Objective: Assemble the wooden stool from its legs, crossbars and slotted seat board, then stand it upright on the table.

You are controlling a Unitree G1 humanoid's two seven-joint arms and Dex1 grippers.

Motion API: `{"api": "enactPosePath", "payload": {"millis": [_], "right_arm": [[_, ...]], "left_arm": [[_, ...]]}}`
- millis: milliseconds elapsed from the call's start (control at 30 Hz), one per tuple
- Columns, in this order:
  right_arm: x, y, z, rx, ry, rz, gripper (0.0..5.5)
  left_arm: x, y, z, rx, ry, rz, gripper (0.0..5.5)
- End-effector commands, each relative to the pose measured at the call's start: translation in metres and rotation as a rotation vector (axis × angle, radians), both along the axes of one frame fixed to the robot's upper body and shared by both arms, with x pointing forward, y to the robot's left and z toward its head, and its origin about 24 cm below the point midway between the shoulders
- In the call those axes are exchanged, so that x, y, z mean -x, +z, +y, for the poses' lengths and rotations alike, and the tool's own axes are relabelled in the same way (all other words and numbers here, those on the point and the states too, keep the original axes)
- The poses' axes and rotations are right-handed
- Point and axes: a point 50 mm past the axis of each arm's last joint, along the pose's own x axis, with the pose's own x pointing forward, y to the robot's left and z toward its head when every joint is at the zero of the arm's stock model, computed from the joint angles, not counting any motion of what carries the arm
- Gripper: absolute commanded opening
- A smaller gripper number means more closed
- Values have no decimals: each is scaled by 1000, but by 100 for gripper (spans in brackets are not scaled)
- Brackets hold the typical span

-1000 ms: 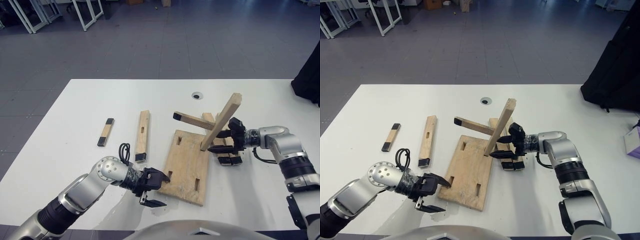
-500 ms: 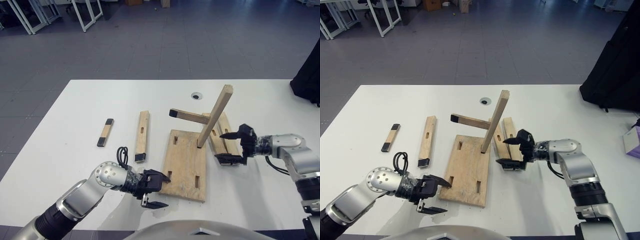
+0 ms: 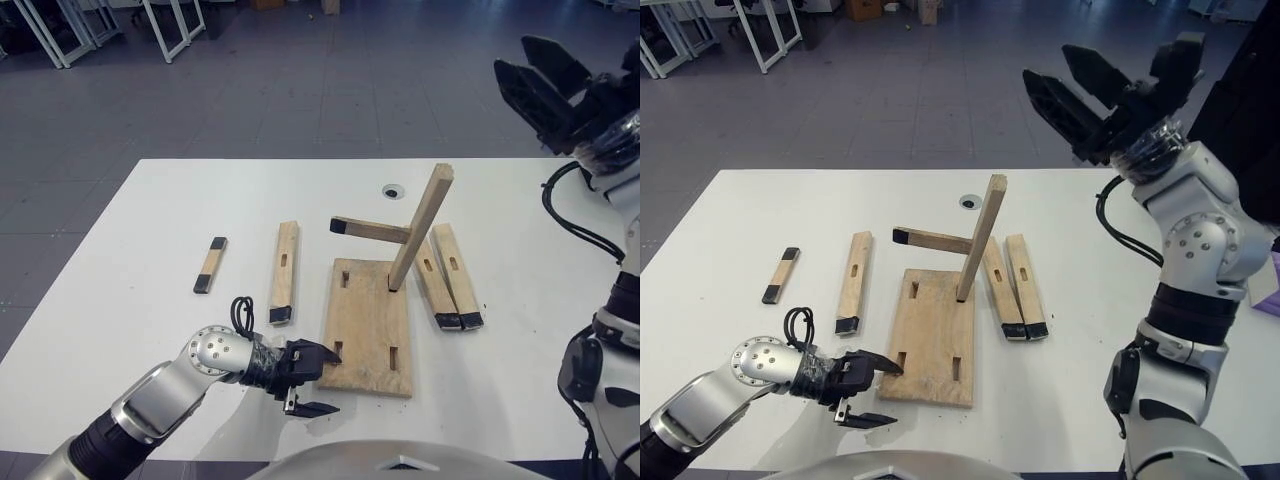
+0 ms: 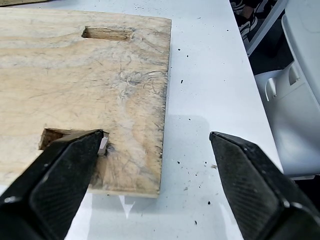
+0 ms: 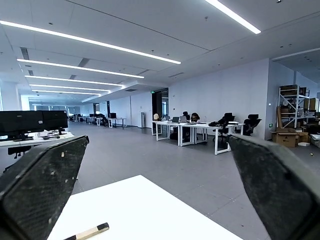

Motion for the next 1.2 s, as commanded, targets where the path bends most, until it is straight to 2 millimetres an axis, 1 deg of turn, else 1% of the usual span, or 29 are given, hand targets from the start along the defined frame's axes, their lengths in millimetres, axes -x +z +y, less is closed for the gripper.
{"api": "enactPosePath", "payload": {"millis": [33, 67, 133, 167, 200, 233, 300, 333, 367, 400, 433, 467, 500, 567, 633, 700, 733, 800, 900, 967, 1033, 1100, 1133, 1200], "right_arm": [[-15, 14, 20, -45, -26, -3, 510], [-18, 15, 25, -53, -34, 0, 510], [-28, 11, 39, -61, -57, 25, 510], [-38, 1, 46, -34, -101, 83, 510], [-45, -12, 54, 9, -129, 138, 510], [-48, -21, 59, 42, -147, 171, 510], [-46, -56, 69, 184, -148, 237, 510], [-45, -79, 71, 291, -170, 278, 510], [-41, -110, 72, 403, -188, 358, 510], [-36, -131, 73, 465, -187, 419, 510], [-30, -145, 75, 499, -179, 455, 510], [-28, -151, 77, 508, -171, 472, 510], [-28, -150, 78, 502, -176, 472, 510], [-34, -141, 79, 469, -201, 449, 510], [-40, -129, 77, 409, -232, 415, 510], [-42, -118, 74, 360, -251, 381, 510], [-43, -110, 72, 313, -260, 357, 510], [-46, -92, 64, 215, -283, 325, 510], [-50, -72, 51, 158, -324, 284, 510], [-51, -57, 42, 81, -353, 262, 510], [-55, -51, 28, 10, -405, 290, 510], [-57, -50, 15, -22, -460, 300, 510], [-58, -51, 10, -26, -489, 303, 510], [-58, -61, -1, -12, -546, 333, 510]], "left_arm": [[6, -24, 15, -132, 80, 113, 395], [5, -24, 14, -132, 80, 112, 395], [5, -24, 14, -132, 78, 112, 395], [5, -24, 14, -133, 77, 112, 395], [4, -24, 13, -135, 75, 110, 395], [4, -24, 13, -137, 73, 108, 395], [3, -24, 13, -140, 69, 105, 395], [3, -24, 13, -141, 67, 104, 395], [2, -24, 12, -139, 64, 101, 395], [2, -24, 12, -137, 62, 99, 395], [2, -24, 12, -136, 59, 98, 395], [2, -24, 12, -136, 58, 98, 395], [1, -24, 12, -137, 58, 97, 395], [1, -24, 12, -140, 55, 95, 395], [0, -24, 12, -141, 54, 94, 395], [1, -25, 11, -139, 56, 95, 395], [2, -25, 11, -137, 58, 97, 395], [3, -25, 10, -131, 61, 99, 395], [4, -25, 10, -123, 67, 95, 395], [5, -25, 9, -117, 72, 90, 395], [5, -24, 9, -111, 75, 89, 395], [4, -24, 10, -112, 82, 88, 395], [4, -23, 11, -112, 85, 83, 395], [2, -19, 12, -93, 85, 86, 395]]}}
